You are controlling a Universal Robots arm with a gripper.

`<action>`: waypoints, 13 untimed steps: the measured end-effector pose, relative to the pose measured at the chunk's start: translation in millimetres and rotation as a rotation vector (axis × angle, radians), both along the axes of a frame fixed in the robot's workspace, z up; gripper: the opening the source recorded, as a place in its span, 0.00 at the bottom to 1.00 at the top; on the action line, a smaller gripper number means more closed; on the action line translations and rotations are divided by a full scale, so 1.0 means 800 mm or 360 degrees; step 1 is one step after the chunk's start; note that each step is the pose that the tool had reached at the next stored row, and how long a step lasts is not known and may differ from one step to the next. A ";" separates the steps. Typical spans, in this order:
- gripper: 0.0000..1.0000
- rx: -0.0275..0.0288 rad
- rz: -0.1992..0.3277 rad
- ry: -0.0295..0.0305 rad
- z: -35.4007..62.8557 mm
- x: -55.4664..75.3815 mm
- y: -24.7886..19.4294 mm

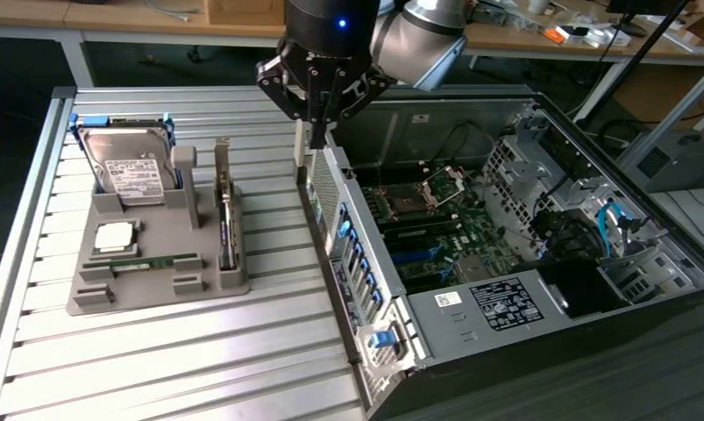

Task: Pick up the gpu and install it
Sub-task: 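Reach for the gpu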

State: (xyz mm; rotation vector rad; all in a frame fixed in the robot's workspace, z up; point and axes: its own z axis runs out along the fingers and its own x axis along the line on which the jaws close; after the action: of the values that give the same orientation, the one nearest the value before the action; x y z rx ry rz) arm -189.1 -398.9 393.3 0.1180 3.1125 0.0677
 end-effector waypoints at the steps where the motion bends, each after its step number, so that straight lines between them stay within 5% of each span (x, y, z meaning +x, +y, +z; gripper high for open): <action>1: 0.11 -0.00001 0.0000 0.00000 0.000 -0.001 0.0000; 13: 0.11 -0.00001 0.0000 0.00001 0.000 -0.008 0.0000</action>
State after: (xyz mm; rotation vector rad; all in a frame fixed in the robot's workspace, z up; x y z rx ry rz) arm -195.9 -398.9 393.3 0.1180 3.1125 0.0676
